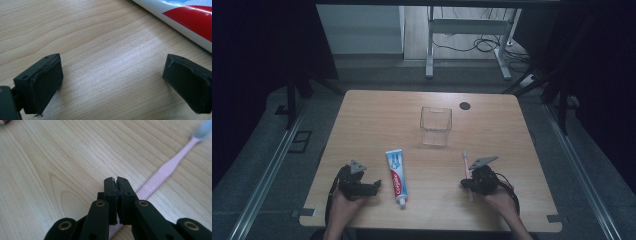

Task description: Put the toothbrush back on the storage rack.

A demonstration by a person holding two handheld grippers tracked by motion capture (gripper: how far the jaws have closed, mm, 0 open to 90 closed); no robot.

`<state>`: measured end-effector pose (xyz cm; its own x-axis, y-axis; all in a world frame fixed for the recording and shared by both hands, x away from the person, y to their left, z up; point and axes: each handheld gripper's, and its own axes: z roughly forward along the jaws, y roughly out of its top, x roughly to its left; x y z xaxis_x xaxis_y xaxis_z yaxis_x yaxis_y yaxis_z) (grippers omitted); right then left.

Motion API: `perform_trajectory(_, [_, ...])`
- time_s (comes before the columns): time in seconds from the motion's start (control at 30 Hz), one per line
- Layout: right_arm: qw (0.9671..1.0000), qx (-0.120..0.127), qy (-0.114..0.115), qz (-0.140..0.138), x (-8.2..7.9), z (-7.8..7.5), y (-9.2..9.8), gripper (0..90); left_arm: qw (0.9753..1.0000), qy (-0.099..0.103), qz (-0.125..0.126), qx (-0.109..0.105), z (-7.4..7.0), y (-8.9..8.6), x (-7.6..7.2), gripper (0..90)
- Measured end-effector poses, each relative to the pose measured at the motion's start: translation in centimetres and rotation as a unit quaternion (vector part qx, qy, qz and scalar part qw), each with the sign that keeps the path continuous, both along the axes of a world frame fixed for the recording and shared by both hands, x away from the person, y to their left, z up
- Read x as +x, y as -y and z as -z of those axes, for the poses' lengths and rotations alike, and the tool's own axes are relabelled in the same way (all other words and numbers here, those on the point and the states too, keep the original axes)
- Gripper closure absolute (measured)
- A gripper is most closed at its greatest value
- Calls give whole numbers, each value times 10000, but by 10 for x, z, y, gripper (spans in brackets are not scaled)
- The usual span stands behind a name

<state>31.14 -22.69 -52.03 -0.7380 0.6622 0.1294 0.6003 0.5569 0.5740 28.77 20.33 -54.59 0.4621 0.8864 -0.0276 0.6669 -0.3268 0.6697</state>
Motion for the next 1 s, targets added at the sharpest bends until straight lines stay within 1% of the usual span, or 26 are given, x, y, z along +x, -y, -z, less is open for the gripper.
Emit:
perform_trajectory(0.07, [10000,-10,20,-8,0,0,2,854,10000,1,0,1,0,0,0,31])
perform_trajectory(0.1, [10000,-5,-10,46,-1,0,6,850,10000,1,-1,0,0,0,0,31])
perform_trajectory(0.23, [9999,-28,-16,100,-1,-1,11,843,10000,-1,1,3,0,0,0,31])
perform_trajectory(0.3, [9999,-59,-25,154,-1,-1,18,839,10000,0,-1,1,0,0,0,31])
perform_trajectory(0.53, [9995,-79,-63,284,-1,-2,30,834,10000,-1,-2,-1,0,0,0,31])
perform_trajectory(0.7, [9994,-141,-58,321,0,-3,36,828,10000,-1,-5,-4,0,0,0,31])
perform_trajectory(0.73, [9991,-198,-47,363,0,-4,39,827,10000,-5,-1,3,0,0,0,31])
perform_trajectory(0.9, [9986,-244,-74,456,1,-4,48,825,10000,-12,4,12,0,0,0,31])
perform_trajectory(1.0, [9986,-247,-94,457,0,-5,48,813,10000,-10,1,8,0,0,0,31])
